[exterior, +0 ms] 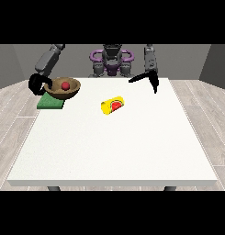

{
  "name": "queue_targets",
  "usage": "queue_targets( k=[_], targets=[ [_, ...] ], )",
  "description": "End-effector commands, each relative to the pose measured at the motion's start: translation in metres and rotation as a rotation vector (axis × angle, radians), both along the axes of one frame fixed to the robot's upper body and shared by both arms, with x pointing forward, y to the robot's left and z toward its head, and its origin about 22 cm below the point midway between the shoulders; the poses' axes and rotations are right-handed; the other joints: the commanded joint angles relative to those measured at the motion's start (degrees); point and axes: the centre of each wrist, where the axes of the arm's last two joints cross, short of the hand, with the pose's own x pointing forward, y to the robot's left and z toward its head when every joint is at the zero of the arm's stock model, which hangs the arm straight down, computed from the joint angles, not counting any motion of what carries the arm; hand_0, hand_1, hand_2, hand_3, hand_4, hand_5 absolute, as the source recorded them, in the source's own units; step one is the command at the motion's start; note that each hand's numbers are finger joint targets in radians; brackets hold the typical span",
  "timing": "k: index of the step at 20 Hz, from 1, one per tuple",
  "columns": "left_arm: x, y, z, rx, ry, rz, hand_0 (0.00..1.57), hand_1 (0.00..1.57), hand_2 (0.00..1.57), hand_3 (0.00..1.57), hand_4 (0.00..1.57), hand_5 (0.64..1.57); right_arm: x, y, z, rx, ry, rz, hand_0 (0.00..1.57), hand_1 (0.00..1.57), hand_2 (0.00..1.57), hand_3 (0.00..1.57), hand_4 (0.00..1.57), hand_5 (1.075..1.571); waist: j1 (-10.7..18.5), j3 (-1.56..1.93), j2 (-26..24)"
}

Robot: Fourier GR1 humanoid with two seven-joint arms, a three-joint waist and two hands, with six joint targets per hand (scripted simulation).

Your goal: Pick the cup and pour the ball into the bowl, then pick the bowl and place it on the pad

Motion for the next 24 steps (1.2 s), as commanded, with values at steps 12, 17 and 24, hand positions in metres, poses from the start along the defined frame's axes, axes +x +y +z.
queue_targets(
  k=[12,17,24],
  targets=[
    [-0.028,-0.025,0.085,0.039,-0.237,-0.04,0.0,0.0,0.0,0.0,0.0,1.564,-0.039,-0.095,0.047,-0.131,-0.22,-0.125,1.57,1.57,1.57,0.0,1.04,1.569,3.13,0.11,13.64],
    [-0.039,-0.043,0.084,0.043,-0.246,-0.034,0.0,0.0,0.0,0.0,0.0,1.563,-0.027,-0.093,0.067,-0.149,-0.223,-0.092,1.57,1.57,1.57,0.46,1.02,1.571,1.72,0.03,12.96],
    [-0.046,-0.034,0.07,0.007,-0.188,-0.043,0.0,0.0,0.0,0.0,0.0,1.566,-0.034,-0.105,0.075,-0.039,-0.181,-0.094,1.57,1.57,1.57,0.26,0.74,1.57,1.08,-0.01,10.3]
  ],
)
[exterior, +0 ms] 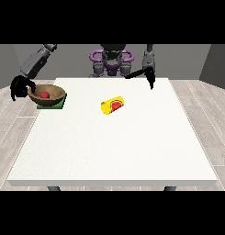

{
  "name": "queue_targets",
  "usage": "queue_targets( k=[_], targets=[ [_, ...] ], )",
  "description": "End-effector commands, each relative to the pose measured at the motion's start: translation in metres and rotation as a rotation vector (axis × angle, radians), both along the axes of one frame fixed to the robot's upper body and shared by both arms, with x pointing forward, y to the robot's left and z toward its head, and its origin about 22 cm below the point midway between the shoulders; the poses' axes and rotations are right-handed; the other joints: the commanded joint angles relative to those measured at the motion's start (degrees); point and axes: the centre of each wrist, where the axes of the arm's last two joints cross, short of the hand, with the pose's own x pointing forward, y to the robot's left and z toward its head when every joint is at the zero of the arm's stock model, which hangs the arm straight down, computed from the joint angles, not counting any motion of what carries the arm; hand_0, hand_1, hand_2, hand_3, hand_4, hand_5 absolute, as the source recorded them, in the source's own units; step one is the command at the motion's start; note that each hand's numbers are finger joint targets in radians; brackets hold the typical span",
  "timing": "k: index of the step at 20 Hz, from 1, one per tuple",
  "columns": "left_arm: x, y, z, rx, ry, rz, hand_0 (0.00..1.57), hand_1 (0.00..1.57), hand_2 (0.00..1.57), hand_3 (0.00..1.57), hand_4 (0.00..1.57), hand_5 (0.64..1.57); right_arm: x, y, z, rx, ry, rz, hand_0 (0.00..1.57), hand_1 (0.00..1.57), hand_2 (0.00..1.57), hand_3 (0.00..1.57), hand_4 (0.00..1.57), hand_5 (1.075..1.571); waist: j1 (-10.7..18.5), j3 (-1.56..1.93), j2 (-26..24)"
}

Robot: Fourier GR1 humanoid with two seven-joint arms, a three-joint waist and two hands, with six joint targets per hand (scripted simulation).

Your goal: Pick the cup and pour the ball into the bowl, then pick the bowl and place it on the pad

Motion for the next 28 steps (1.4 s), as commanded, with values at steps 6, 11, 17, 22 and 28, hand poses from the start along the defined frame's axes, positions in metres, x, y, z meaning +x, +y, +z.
queue_targets(
  k=[6,11,17,22,28],
  targets=[
    [-0.013,0.002,-0.004,-0.009,-0.007,-0.028,0.0,0.0,0.0,0.0,0.0,1.566,0.001,0.007,-0.014,-0.042,0.051,0.02,1.57,1.57,1.57,0.93,0.71,1.57,1.02,-0.04,0.65],
    [-0.018,0.008,0.002,0.0,-0.023,0.001,0.0,0.0,0.0,0.0,0.0,1.565,-0.017,-0.008,-0.018,-0.128,0.171,0.035,1.57,1.57,1.57,1.32,0.65,1.552,0.01,-0.03,1.44],
    [-0.025,0.018,0.026,-0.019,-0.038,0.006,0.0,0.0,0.0,0.0,0.0,1.565,-0.021,-0.021,0.004,-0.217,0.137,-0.126,0.18,0.18,0.47,0.43,0.0,1.489,-0.15,0.0,2.55],
    [-0.022,0.028,0.027,-0.042,-0.073,0.002,0.0,0.0,0.0,0.0,0.0,1.566,-0.017,-0.028,0.034,-0.211,0.108,-0.128,0.0,0.0,0.37,0.21,0.0,1.481,-0.35,-0.03,3.34],
    [-0.027,0.021,0.015,-0.048,-0.035,0.017,0.0,0.0,0.0,0.0,0.0,1.569,-0.024,-0.042,0.073,-0.209,0.077,-0.081,0.0,0.0,0.26,0.21,0.0,1.504,-2.22,-0.03,0.56]
  ],
)
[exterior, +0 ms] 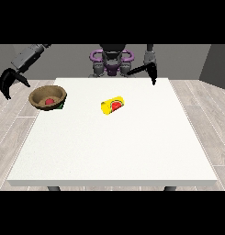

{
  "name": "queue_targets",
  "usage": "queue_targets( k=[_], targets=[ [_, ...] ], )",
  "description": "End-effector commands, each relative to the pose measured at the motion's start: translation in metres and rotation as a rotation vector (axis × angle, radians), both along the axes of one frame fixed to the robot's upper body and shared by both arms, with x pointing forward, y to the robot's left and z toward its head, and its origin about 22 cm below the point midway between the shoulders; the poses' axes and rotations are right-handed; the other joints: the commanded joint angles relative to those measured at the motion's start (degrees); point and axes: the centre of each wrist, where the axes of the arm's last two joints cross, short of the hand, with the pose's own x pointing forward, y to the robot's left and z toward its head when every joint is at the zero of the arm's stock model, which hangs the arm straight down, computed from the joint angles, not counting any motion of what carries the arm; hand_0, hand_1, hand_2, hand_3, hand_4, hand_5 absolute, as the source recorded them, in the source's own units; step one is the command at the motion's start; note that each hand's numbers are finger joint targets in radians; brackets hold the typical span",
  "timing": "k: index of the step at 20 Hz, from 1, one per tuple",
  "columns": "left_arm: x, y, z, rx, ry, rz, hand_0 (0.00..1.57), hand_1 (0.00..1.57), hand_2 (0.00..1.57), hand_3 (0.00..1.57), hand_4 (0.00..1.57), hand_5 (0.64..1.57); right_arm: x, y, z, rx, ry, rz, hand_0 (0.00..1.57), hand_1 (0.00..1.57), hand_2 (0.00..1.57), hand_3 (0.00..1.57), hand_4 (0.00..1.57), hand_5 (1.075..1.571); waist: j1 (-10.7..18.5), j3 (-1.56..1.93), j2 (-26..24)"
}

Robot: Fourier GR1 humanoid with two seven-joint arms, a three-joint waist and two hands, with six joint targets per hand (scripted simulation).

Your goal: Pick the cup and pour the ball into the bowl, then pick the bowl and place it on the pad

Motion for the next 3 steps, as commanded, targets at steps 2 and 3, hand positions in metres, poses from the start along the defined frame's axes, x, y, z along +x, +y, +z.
queue_targets(
  k=[2,3],
  targets=[
    [0.003,0.006,-0.004,-0.015,0.054,0.041,0.0,0.0,0.0,0.0,0.0,1.569,-0.012,-0.017,0.041,0.012,-0.01,0.06,0.0,0.0,0.27,0.26,0.0,1.501,-2.25,-0.04,-3.96],
    [0.001,-0.002,-0.041,-0.025,0.146,0.002,0.0,0.0,0.0,0.0,0.0,1.569,-0.011,-0.018,0.05,0.054,0.013,0.08,0.0,0.0,0.19,0.29,0.0,1.503,-0.49,-0.16,-8.07]
  ],
)
